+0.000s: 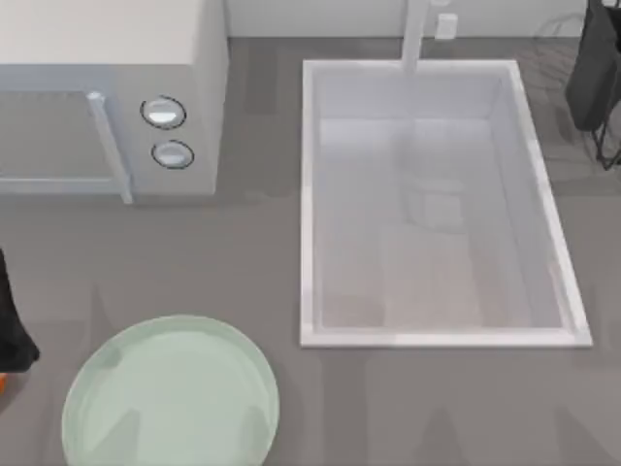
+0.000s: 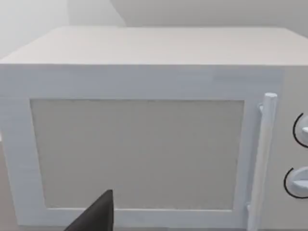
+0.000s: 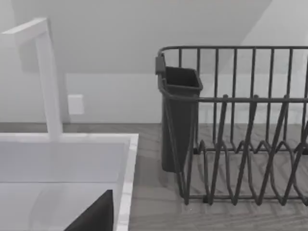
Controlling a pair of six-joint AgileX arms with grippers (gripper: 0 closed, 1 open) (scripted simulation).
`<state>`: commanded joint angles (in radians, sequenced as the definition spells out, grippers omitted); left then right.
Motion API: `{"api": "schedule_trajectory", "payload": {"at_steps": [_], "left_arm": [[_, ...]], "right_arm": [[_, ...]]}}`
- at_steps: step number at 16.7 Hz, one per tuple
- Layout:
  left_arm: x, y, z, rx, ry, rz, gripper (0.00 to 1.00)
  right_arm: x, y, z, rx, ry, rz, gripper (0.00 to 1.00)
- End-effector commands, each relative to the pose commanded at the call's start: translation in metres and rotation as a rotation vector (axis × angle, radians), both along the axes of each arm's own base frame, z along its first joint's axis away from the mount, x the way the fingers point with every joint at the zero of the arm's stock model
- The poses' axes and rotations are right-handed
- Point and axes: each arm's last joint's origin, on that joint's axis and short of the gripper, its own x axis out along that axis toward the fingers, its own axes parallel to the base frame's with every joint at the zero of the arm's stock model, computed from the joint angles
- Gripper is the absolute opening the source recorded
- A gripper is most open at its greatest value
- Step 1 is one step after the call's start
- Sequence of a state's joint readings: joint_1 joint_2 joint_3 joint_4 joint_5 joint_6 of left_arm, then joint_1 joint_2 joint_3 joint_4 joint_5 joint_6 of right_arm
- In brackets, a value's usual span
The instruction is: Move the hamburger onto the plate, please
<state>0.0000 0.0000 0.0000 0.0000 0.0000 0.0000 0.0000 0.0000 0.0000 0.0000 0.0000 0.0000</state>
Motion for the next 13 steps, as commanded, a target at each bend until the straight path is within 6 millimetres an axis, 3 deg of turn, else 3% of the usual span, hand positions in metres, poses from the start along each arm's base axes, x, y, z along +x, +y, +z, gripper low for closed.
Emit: {"api": "schedule_trajectory", "payload": {"at_steps": [6,9,13], "left_arm": [[0.003,0.002,0.011,0.059,0.11,0.017,1.0],[0.012,0.005,0.025,0.145,0.301,0.02,1.0],[0.041,0.013,0.036,0.266,0.673,-0.023,1.0]], "right_arm": [[0.0,0.0,0.0,0.0,0.0,0.0,1.0],[0.0,0.0,0.0,0.0,0.0,0.0,1.0],[0.0,0.0,0.0,0.0,0.0,0.0,1.0]]}}
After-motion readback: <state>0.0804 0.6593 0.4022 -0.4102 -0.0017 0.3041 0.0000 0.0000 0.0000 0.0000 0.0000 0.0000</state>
